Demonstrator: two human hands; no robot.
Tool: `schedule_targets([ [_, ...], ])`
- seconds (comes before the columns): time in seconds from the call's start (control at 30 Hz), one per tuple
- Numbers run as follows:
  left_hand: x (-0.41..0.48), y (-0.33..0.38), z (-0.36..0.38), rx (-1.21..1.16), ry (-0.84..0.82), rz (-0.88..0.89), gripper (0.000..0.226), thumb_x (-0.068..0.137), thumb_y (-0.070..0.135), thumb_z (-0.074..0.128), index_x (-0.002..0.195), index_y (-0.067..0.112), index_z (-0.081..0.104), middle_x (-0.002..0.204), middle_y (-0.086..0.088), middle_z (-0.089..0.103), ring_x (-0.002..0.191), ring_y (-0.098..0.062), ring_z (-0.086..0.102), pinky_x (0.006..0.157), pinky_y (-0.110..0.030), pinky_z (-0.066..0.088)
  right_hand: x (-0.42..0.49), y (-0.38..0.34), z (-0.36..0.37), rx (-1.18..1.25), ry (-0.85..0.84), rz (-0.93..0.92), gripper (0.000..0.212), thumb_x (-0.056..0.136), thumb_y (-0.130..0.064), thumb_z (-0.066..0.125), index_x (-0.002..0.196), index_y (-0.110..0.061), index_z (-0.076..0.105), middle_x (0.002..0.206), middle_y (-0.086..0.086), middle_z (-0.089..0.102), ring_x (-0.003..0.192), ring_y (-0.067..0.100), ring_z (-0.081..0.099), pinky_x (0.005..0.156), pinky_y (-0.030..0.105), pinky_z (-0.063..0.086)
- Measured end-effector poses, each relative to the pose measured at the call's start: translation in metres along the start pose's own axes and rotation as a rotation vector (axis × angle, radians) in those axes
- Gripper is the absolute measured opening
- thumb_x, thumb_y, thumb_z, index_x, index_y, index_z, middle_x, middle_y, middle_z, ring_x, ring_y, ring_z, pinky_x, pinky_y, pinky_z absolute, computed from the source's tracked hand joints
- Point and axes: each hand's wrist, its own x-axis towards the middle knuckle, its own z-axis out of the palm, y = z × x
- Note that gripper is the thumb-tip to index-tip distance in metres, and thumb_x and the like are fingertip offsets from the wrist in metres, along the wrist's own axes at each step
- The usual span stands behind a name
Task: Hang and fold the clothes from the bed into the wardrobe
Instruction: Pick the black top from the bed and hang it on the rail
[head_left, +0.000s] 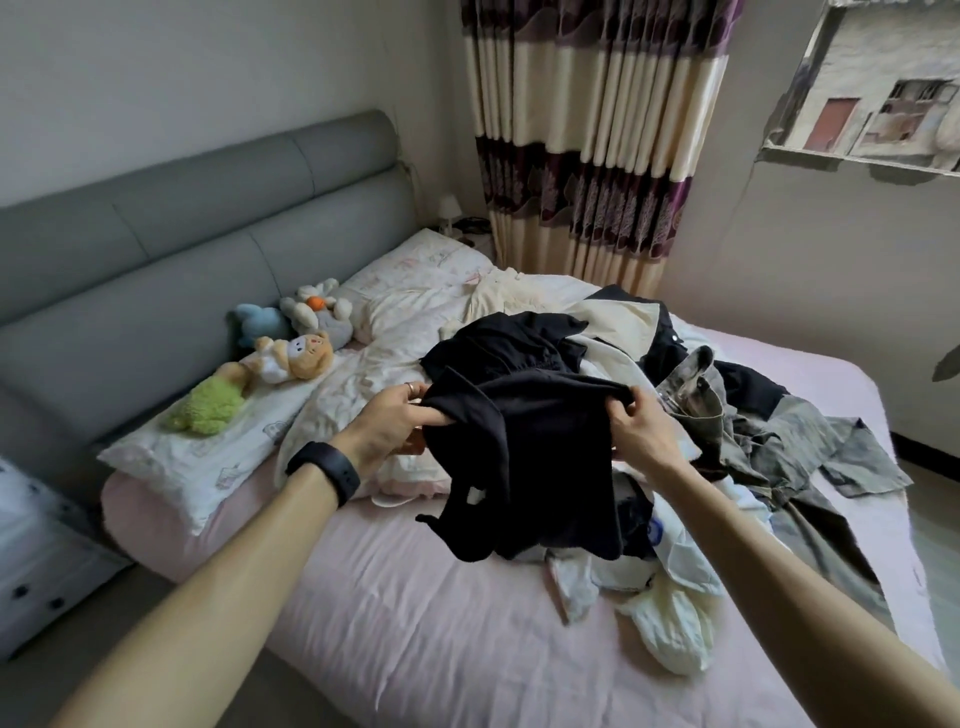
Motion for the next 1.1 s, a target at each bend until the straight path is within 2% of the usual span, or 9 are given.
schedule_targets([
  [0.13, -0.014, 0.022, 0.018, 0.037, 0.106, 0.088, 0.047, 0.074, 0.029, 0.078, 0.115, 0.030, 0.055, 0.087, 0.003, 0.071, 0.066, -0.009, 0.065, 0.054, -0.024, 0.050, 0.000, -0.006, 0.022, -0.110, 0.031, -0.093, 0.026, 0.095, -0.033, 0.056, 0.116, -0.019, 0.052, 0.102, 0.000, 0.062, 0.096, 0.024, 0.062, 0.086, 0.036, 0.046],
  [0.27, -0.023, 0.032, 0.033, 0.427, 0.367, 0.237, 0.061, 0.089, 0.024, 0.066, 0.144, 0.036, 0.043, 0.139, 0.002, 0.059, 0.121, -0.017, 0.059, 0.106, -0.037, 0.046, -0.049, -0.005, 0.045, 0.097, -0.046, -0.254, 0.045, 0.089, -0.045, 0.068, 0.122, -0.018, 0.052, 0.115, -0.007, 0.056, 0.104, 0.012, 0.057, 0.087, 0.023, 0.046],
  [0.33, -0.033, 0.036, 0.040, 0.549, 0.497, 0.215, 0.051, 0.091, 0.028, 0.059, 0.140, 0.040, 0.051, 0.131, 0.005, 0.064, 0.119, -0.019, 0.059, 0.103, -0.036, 0.047, -0.080, 0.004, 0.057, 0.098, -0.148, -0.295, 0.049, 0.082, -0.066, 0.063, 0.108, -0.025, 0.054, 0.105, -0.014, 0.058, 0.099, 0.009, 0.060, 0.081, 0.014, 0.045],
  [0.47, -0.060, 0.031, 0.042, 0.670, 0.735, 0.069, 0.028, 0.093, 0.043, 0.056, 0.105, 0.021, 0.070, 0.103, -0.007, 0.072, 0.100, -0.033, 0.063, 0.085, -0.040, 0.053, -0.122, 0.022, 0.088, -0.130, -0.634, -0.117, 0.089, 0.067, -0.095, 0.046, 0.120, -0.023, 0.054, 0.116, -0.011, 0.063, 0.107, 0.012, 0.063, 0.087, 0.032, 0.049],
  [0.57, -0.095, 0.016, 0.031, 0.696, 0.876, -0.017, 0.030, 0.091, 0.050, 0.055, 0.106, 0.028, 0.071, 0.102, -0.001, 0.073, 0.099, -0.030, 0.064, 0.082, -0.036, 0.053, -0.137, 0.030, 0.118, -0.298, -0.802, -0.071, 0.073, 0.079, -0.082, 0.050, 0.115, -0.019, 0.054, 0.108, -0.003, 0.069, 0.102, 0.020, 0.066, 0.081, 0.033, 0.050],
  [0.73, -0.178, -0.018, 0.000, 0.585, 1.085, -0.092, 0.025, 0.091, 0.044, 0.057, 0.108, 0.034, 0.073, 0.108, 0.008, 0.073, 0.102, -0.021, 0.065, 0.082, -0.026, 0.047, -0.151, 0.027, 0.154, -0.369, -0.946, -0.235, 0.010, 0.087, -0.026, 0.059, 0.081, -0.019, 0.058, 0.065, -0.006, 0.062, 0.057, 0.017, 0.057, 0.052, 0.023, 0.045],
  [0.87, -0.264, -0.052, -0.025, 0.407, 1.187, -0.229, 0.017, 0.084, 0.050, 0.054, 0.082, 0.041, 0.068, 0.084, 0.018, 0.068, 0.089, -0.018, 0.067, 0.065, -0.025, 0.047, -0.177, 0.011, 0.189, -0.339, -0.998, -0.331, 0.013, 0.086, -0.012, 0.048, 0.090, -0.007, 0.059, 0.068, 0.011, 0.059, 0.062, 0.024, 0.056, 0.057, 0.041, 0.051],
  [1.0, -0.363, -0.100, -0.038, 0.618, 1.376, -0.557, 0.022, 0.085, 0.051, 0.055, 0.087, 0.034, 0.068, 0.124, 0.014, 0.056, 0.103, -0.021, 0.061, 0.079, -0.032, 0.049, -0.205, -0.027, 0.223, -0.271, -0.986, -0.365, 0.017, 0.090, -0.009, 0.043, 0.101, 0.002, 0.051, 0.080, 0.016, 0.059, 0.074, 0.033, 0.060, 0.068, 0.048, 0.052],
  [1.1, -0.438, -0.143, -0.037, 0.742, 1.359, -0.752, 0.023, 0.088, 0.044, 0.055, 0.082, 0.022, 0.055, 0.098, 0.004, 0.065, 0.082, -0.026, 0.061, 0.062, -0.030, 0.046, -0.230, -0.075, 0.241, -0.251, -0.914, -0.543, 0.021, 0.099, -0.013, 0.043, 0.114, -0.001, 0.050, 0.102, 0.028, 0.063, 0.091, 0.043, 0.061, 0.072, 0.041, 0.041],
])
